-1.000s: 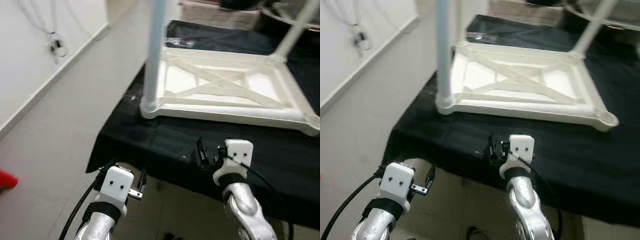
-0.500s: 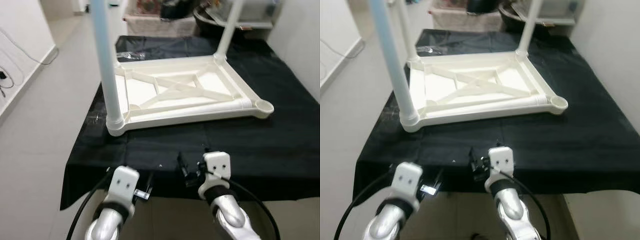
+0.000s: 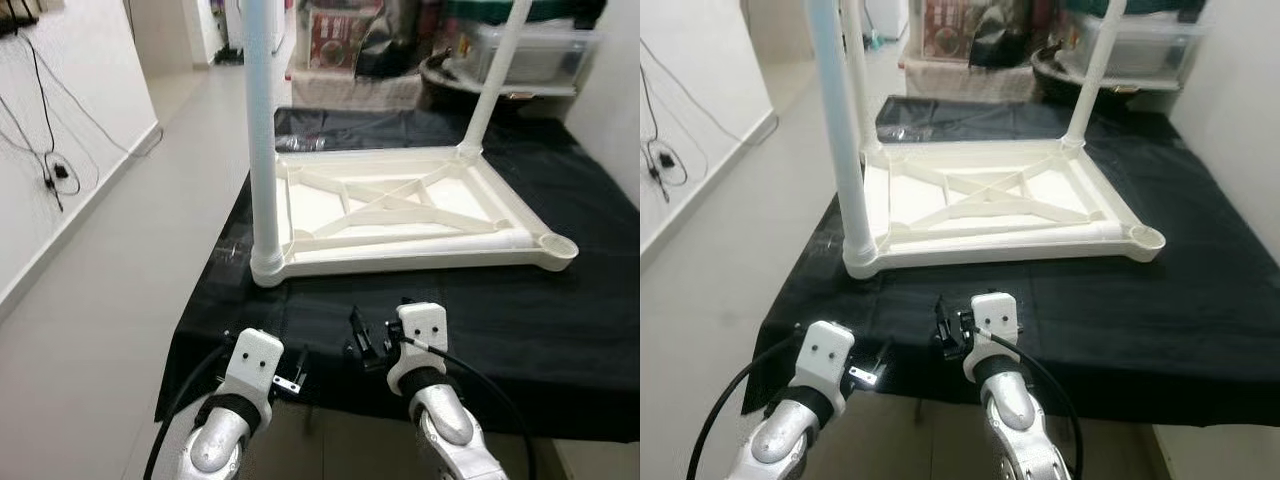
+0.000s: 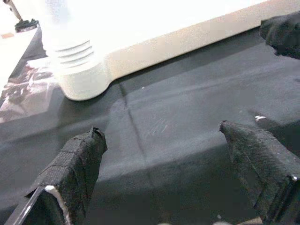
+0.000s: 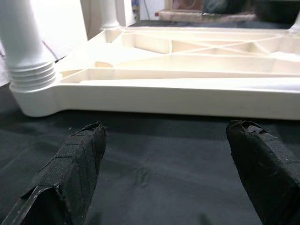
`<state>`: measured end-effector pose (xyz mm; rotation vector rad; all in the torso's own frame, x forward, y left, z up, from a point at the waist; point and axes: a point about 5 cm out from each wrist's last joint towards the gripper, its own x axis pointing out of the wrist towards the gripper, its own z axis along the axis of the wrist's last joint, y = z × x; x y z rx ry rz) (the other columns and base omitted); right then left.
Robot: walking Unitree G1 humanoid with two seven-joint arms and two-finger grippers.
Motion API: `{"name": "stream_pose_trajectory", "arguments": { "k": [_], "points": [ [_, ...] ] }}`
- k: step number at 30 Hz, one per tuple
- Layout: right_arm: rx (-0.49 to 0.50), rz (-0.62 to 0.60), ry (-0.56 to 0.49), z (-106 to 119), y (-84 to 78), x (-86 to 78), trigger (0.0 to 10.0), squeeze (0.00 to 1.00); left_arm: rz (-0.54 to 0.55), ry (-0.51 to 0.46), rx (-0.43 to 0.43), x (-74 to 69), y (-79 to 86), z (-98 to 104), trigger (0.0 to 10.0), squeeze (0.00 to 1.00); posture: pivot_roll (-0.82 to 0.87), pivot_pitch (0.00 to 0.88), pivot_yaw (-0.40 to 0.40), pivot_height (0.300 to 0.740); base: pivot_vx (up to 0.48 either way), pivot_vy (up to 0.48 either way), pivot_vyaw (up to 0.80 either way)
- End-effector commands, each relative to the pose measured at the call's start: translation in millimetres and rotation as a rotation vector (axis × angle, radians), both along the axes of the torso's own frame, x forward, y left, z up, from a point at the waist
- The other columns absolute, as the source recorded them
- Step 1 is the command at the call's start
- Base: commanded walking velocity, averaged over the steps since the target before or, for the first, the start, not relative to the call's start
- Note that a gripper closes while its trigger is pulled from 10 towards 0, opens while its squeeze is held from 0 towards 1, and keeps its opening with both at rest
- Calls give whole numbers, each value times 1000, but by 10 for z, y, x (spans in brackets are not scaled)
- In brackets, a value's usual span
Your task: Building children table
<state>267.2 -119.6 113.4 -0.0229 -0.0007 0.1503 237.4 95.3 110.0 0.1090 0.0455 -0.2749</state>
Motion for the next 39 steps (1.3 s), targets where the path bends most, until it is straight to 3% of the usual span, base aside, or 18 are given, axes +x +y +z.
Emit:
{"name": "stream_pose_trajectory", "arguments": {
  "k": [1, 15, 32, 39],
  "points": [
    [3, -5, 2, -22, -12, 13, 10000, 0, 8, 19, -8, 9, 11, -50, 10000, 0, 8, 18, -7, 740, 0, 0, 0],
    [-1, 5, 38, -101, 0, 71, 10000, 0, -9, 22, -18, 59, 6, -75, 10000, 0, 4, 14, -1, 740, -388, 0, 0],
    [-8, 12, 17, -90, 8, 71, 10000, 0, -11, 15, -13, 65, -10, -75, 10000, 0, 4, 22, -7, 740, 0, 0, 0],
    [-10, 26, 19, -92, 29, 64, 10000, 0, -4, 8, -6, 58, -1, -64, 10000, 0, 24, 30, -4, 740, 0, 0, -632]
  ]
}}
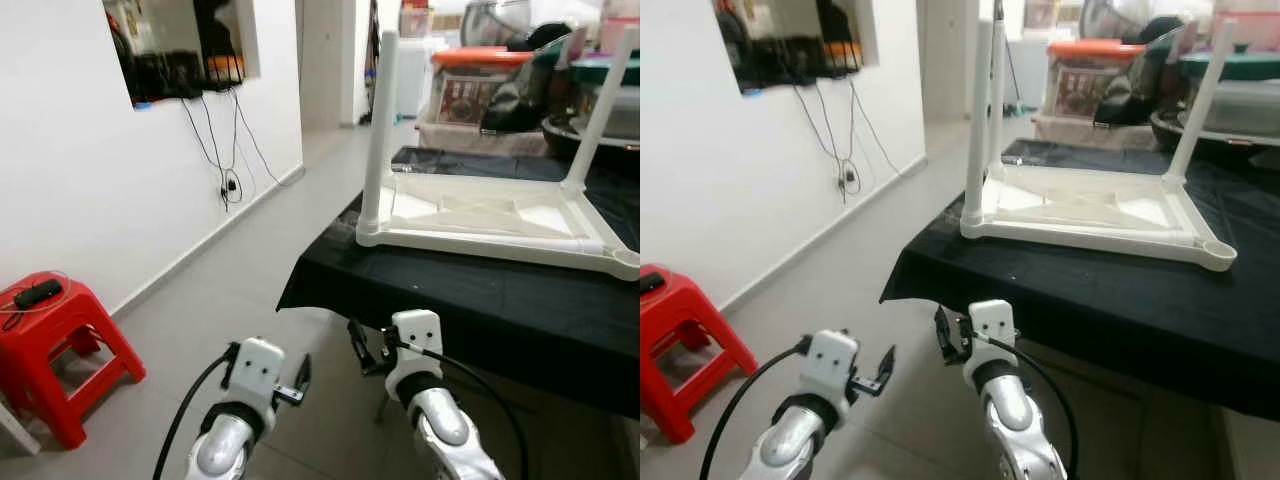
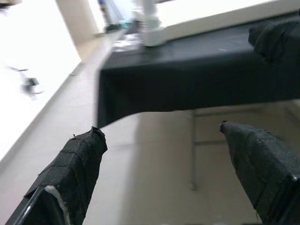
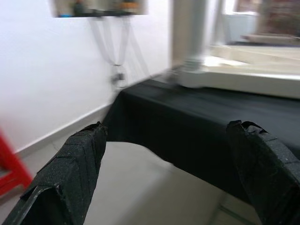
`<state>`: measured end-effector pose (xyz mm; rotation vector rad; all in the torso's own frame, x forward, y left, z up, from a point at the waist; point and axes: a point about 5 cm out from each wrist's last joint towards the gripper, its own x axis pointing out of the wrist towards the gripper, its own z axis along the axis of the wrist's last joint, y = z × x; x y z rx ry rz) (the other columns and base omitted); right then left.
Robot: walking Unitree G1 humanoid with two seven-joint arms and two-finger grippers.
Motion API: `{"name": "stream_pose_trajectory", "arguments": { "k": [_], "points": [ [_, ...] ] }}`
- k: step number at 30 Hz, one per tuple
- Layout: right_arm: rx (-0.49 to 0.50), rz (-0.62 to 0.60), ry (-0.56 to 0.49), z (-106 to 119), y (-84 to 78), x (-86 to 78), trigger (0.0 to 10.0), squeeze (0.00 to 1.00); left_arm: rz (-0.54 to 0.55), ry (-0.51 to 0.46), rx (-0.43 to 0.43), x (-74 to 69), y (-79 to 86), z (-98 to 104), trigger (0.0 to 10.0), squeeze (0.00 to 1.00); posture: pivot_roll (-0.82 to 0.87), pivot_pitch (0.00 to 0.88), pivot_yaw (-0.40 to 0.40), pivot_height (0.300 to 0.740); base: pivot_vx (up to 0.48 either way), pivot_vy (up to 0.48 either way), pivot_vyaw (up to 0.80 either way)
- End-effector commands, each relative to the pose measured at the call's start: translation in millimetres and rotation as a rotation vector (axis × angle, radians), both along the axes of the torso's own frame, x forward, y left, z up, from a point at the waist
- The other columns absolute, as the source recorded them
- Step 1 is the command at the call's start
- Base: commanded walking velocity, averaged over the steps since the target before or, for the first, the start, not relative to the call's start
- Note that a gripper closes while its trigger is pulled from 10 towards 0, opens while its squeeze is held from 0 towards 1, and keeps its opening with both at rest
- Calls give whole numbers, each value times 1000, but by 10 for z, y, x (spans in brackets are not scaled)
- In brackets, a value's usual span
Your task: Building children table
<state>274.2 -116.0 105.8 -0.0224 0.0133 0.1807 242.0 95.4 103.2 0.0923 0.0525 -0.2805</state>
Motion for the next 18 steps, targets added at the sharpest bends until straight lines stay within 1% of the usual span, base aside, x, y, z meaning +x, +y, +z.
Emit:
{"name": "stream_pose_trajectory", "arguments": {
  "k": [1, 6, 13, 18],
  "points": [
    [-10, -4, 5, -16, -7, -6, 10000, 0, 0, -1, 9, 12, -2, 4, 10000, 0, 24, 30, -4, 740, 0, 0, 0],
    [-10, -3, -1, -17, 0, -9, 10000, 0, 1, 0, 8, 12, 3, -2, 10000, 0, 28, 22, -10, 740, 0, 0, 0],
    [-11, -5, 8, -37, -10, -13, 10000, 0, 5, 5, -3, 5, 4, -19, 10000, 0, 25, 18, -9, 740, 0, 0, -793],
    [-14, -5, 9, -44, -15, -23, 10000, 0, 2, 14, -3, -5, -1, -37, 10000, 0, 26, 11, -8, 740, 0, 443, 0]
  ]
}}
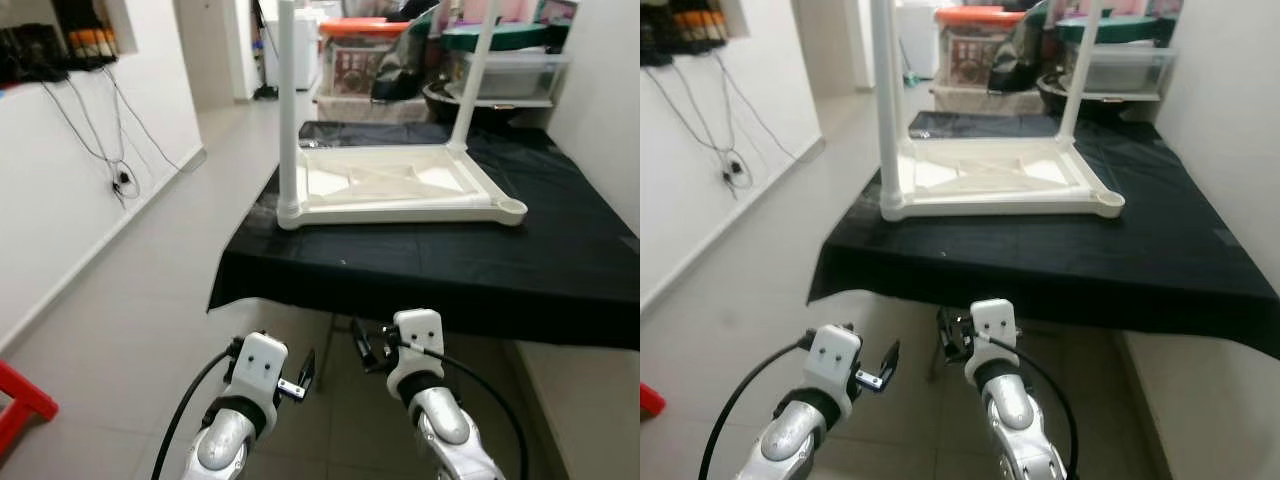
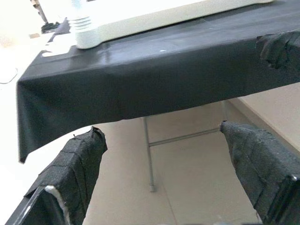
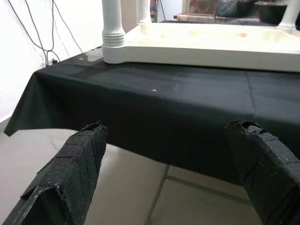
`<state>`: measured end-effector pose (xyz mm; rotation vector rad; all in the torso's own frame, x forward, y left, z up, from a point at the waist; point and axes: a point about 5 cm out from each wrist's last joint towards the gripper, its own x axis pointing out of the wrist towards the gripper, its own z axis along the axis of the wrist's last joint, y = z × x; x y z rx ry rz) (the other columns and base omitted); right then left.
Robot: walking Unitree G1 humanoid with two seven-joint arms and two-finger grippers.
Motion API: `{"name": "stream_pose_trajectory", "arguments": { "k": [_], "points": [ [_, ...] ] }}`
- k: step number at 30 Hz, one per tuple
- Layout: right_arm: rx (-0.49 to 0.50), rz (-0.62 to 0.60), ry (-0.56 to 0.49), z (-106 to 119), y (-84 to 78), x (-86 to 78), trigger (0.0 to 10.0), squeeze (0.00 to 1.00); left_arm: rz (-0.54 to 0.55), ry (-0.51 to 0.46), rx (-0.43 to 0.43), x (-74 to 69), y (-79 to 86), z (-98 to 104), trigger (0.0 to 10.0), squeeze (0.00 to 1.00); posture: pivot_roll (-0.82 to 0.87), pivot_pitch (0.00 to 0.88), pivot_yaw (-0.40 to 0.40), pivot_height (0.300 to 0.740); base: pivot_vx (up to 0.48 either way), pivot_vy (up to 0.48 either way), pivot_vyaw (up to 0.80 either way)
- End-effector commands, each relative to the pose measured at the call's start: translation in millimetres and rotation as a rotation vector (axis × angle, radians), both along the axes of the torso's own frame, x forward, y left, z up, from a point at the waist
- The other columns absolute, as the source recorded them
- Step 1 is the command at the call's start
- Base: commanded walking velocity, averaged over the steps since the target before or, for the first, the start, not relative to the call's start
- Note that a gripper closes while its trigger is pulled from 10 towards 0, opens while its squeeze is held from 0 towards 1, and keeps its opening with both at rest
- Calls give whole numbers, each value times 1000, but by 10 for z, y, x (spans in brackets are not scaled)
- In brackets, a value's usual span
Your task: Building children table
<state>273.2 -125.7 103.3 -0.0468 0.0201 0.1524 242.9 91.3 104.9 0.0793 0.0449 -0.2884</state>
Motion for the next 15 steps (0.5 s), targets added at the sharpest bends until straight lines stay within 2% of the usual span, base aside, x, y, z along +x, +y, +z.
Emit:
{"name": "stream_pose_trajectory", "arguments": {
  "k": [1, 10, 15],
  "points": [
    [12, 22, 3, -18, 81, -16, 10000, 0, 8, 20, 11, -17, 39, -57, 10000, 0, 27, 10, -7, 740, 0, 458, 0],
    [10, 17, -2, -19, 82, -34, 10000, 0, -6, 19, 16, -37, 29, -62, 10000, 0, 30, 7, -8, 740, 0, 454, 0],
    [8, 9, -6, -7, 76, -36, 10000, 0, -6, 5, 15, -43, 29, -38, 10000, 0, 32, 13, -8, 740, 0, 0, 0]
  ]
}}
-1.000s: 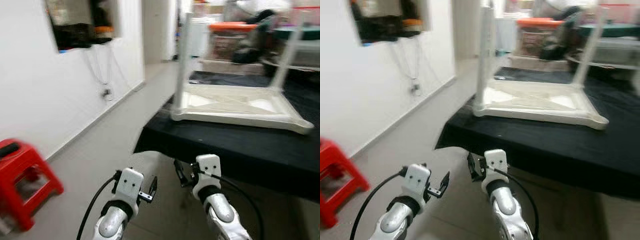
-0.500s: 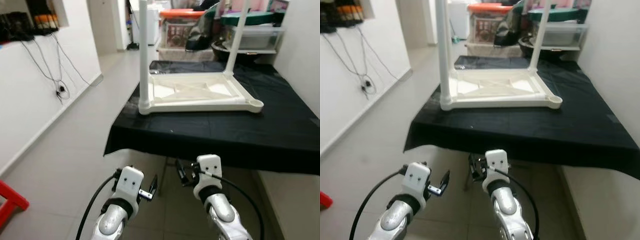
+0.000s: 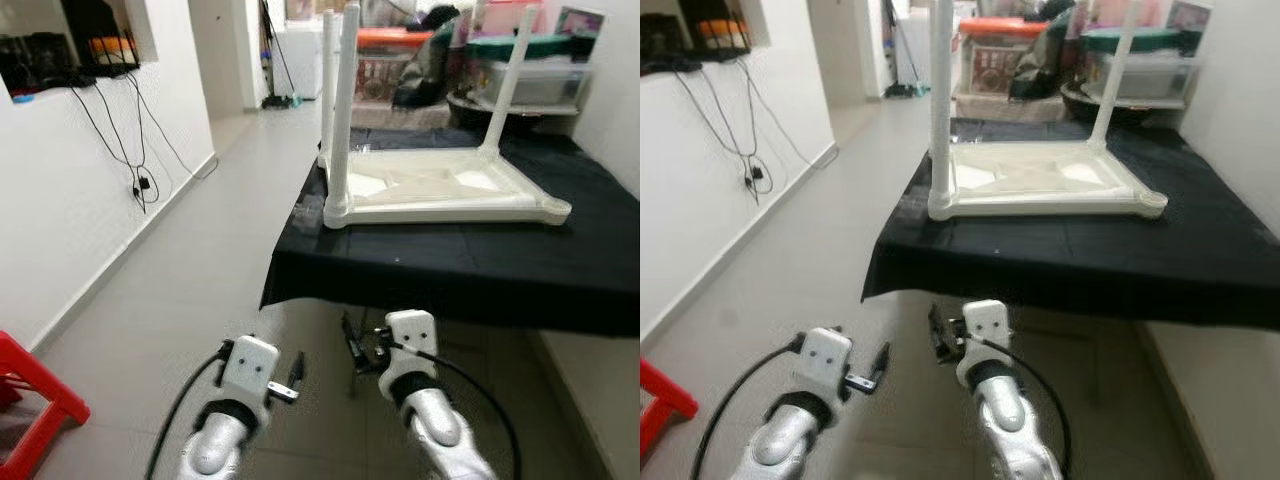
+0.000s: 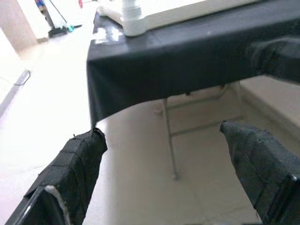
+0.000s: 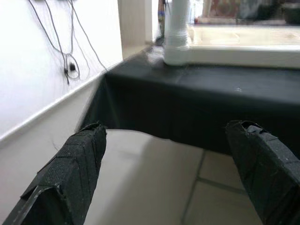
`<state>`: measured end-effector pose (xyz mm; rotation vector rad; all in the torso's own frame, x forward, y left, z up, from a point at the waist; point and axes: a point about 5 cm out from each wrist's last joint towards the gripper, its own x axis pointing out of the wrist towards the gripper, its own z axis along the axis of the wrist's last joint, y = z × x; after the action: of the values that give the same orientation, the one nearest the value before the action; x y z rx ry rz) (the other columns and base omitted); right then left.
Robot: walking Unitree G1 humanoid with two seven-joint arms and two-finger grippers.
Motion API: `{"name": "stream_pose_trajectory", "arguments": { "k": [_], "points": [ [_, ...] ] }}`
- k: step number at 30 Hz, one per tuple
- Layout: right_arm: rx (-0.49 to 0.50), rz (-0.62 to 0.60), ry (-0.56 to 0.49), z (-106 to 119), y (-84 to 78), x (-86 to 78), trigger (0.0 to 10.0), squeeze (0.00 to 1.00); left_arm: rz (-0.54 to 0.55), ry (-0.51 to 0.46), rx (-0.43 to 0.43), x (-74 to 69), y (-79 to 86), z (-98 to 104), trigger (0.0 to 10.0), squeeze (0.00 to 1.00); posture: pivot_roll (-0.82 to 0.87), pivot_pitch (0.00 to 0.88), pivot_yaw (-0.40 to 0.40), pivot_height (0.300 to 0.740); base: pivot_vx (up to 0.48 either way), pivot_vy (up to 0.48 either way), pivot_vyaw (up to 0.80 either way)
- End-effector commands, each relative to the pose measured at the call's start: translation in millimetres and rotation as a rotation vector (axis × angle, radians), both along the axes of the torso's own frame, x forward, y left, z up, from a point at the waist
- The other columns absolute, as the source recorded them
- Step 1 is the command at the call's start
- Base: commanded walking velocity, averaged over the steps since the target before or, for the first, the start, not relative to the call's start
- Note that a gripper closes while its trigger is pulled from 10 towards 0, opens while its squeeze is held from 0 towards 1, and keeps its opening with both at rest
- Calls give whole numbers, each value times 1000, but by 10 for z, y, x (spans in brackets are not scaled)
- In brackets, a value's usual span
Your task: Building children table
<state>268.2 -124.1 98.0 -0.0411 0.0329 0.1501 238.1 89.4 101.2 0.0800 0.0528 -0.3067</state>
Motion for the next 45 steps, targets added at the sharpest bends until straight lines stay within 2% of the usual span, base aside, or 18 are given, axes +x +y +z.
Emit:
{"name": "stream_pose_trajectory", "arguments": {
  "k": [1, 21, 33, 39, 45],
  "points": [
    [4, 11, -19, 46, 60, 14, 10000, 0, 12, -3, 14, 5, 48, -2, 10000, 0, 32, 13, -8, 740, 0, 0, 0],
    [-16, 10, -17, 60, 47, 13, 10000, 0, 32, -10, 1, 12, 49, 33, 10000, 0, 8, 41, -18, 740, 0, 0, -753],
    [-4, 8, -17, 67, 62, 5, 10000, 0, 51, -27, 5, 4, 85, 65, 10000, 0, 21, 49, -12, 740, 0, 0, 0],
    [15, 10, -40, 114, 67, 14, 10000, 0, 134, -85, 22, 67, 206, 155, 10000, 0, 44, 49, -14, 740, 0, 0, 0],
    [9, -39, -79, 181, -76, 92, 10000, 0, 208, -118, 42, 123, 377, 207, 10000, 0, 47, 51, -20, 740, 0, 0, 0]
  ]
}}
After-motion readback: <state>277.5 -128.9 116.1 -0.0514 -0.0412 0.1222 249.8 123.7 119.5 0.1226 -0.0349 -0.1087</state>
